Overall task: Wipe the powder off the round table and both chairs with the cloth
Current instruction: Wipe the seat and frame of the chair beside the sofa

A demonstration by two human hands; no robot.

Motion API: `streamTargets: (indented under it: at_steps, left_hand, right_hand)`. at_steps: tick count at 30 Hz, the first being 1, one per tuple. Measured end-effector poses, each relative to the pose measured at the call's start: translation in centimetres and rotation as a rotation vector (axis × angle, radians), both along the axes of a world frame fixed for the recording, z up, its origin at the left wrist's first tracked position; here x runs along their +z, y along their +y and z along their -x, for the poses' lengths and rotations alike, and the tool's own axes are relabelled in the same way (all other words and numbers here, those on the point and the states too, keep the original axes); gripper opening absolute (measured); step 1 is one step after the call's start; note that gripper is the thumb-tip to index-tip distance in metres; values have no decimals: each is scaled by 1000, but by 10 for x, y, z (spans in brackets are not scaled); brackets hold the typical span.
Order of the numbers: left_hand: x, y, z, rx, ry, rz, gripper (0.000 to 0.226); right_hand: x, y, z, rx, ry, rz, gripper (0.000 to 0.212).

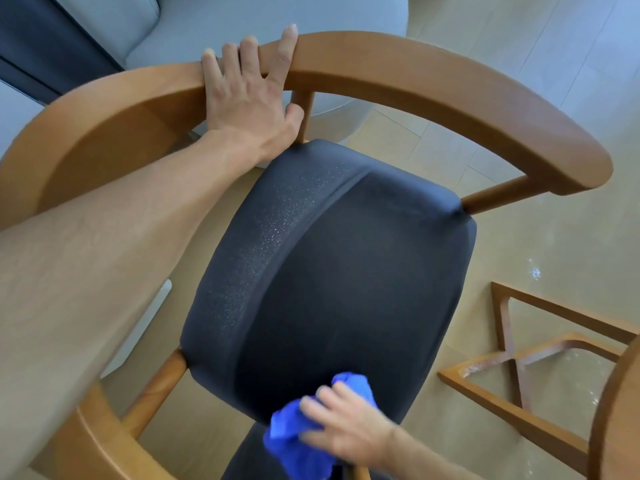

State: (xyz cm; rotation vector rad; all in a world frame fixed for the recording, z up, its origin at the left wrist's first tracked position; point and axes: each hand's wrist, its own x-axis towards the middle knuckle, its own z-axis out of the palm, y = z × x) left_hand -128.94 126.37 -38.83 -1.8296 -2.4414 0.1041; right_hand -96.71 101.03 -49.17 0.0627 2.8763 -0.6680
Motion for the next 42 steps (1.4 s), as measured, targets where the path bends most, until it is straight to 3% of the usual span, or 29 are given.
streamTargets:
  at_steps: [4, 9, 15, 17, 20, 23, 27, 29, 32, 36, 38, 42]
  left_hand:
    - [0, 0, 0, -10, 6, -15, 69]
    - [0, 0, -1, -8, 7, -12, 70]
    - [0, 0, -3, -10, 14, -8, 70]
    - [-1, -1, -2, -10, 10, -12, 69]
    - [-1, -2, -1, -11, -4, -1, 69]
    - [-1, 0, -2, 1, -1, 25, 69]
    - [1, 0, -4, 30, -15, 50, 70]
    - [2, 0, -7, 58, -41, 62, 72]
    - [5, -8, -16, 76, -64, 99, 77]
    - [16, -36, -41, 78, -118, 100, 77]
    - [25, -55, -65, 52, -188, 112, 73]
    - [41, -96, -116, -51, -500, 191, 50]
  right_hand:
    - [5, 109, -6, -309, 111, -188, 31]
    - [12, 220, -21, -835, -72, -302, 54]
    - [1, 196, 19, -1380, -191, -326, 58]
    - [3, 156, 35, -1368, -118, -312, 59]
    - [5, 66, 34, -1121, 2, -246, 59]
    - [7, -10, 12, -867, -15, -117, 52]
    - [31, -1, -6, -682, -112, 97, 60]
    - [42, 19, -8, -761, -116, 196, 61]
    - [58, 50, -7, -1102, -56, 438, 49]
    - [90, 96, 0, -1540, 185, 807, 39]
    - [106, 116, 1, -1588, 321, 879, 28]
    - [134, 137, 3, -1630, 461, 1034, 41]
